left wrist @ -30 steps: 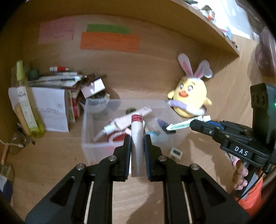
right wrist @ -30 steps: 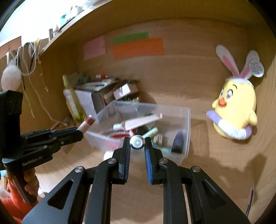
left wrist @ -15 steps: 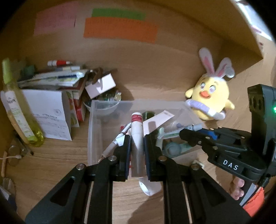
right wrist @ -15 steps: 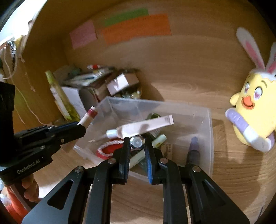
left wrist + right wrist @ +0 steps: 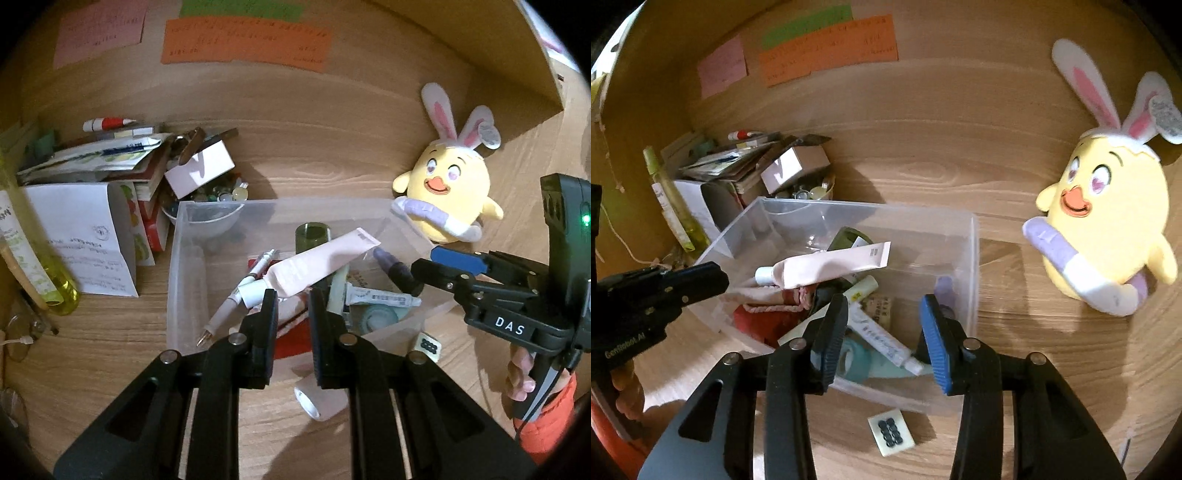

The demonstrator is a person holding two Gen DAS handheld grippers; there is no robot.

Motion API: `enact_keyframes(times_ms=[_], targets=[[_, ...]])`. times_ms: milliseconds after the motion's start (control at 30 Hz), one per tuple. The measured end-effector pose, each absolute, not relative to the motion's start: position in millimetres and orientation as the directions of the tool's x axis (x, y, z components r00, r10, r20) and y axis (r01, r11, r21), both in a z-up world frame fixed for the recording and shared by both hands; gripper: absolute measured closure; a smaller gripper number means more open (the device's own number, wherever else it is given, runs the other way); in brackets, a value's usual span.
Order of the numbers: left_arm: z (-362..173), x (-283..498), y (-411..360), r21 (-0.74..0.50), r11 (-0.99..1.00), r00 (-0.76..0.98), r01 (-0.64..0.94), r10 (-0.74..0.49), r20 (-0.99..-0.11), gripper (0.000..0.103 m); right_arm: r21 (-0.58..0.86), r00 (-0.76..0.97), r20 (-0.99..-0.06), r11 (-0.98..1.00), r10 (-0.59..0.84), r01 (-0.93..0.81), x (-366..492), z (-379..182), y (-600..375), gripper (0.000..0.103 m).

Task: Organize objects
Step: 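Drop the lip tube into the clear box while the right tool drops the white tube in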

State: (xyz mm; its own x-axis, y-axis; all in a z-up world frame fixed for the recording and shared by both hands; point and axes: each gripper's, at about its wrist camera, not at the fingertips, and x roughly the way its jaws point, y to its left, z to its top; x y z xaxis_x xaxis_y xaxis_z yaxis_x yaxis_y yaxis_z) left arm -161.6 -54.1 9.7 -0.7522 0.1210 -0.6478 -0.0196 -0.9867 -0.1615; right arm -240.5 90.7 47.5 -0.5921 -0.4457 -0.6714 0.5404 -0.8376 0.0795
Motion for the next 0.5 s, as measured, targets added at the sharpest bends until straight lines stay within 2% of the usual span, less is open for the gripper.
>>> enact_keyframes(times_ms=[133,300,500], targets=[[13.7,-151.3,-47.6,-0.16,-0.986,-0.756,-0.037,0.132,-0.641,0.087,0.053,-0.6,-0.662,-0.827,-0.449,0.56,-224.3,51.2,92.6,0.066],[14.6,-135.0,-38.6,-0.146,-0.988,-0.763,-0.052,0.134,-0.632,0.073,0.041,-0.596,-0.658,-0.812,-0.461,0.583,-205.8,51.6,96.1,0.066],[5.6,-120.3,-26.7,-0.139,-0.987,-0.75,-0.076,0.149,-0.645,0.071,0.03,-0.592,-0.666,-0.809,-0.454,0.587,-188.9,45.0,105.8,0.066]])
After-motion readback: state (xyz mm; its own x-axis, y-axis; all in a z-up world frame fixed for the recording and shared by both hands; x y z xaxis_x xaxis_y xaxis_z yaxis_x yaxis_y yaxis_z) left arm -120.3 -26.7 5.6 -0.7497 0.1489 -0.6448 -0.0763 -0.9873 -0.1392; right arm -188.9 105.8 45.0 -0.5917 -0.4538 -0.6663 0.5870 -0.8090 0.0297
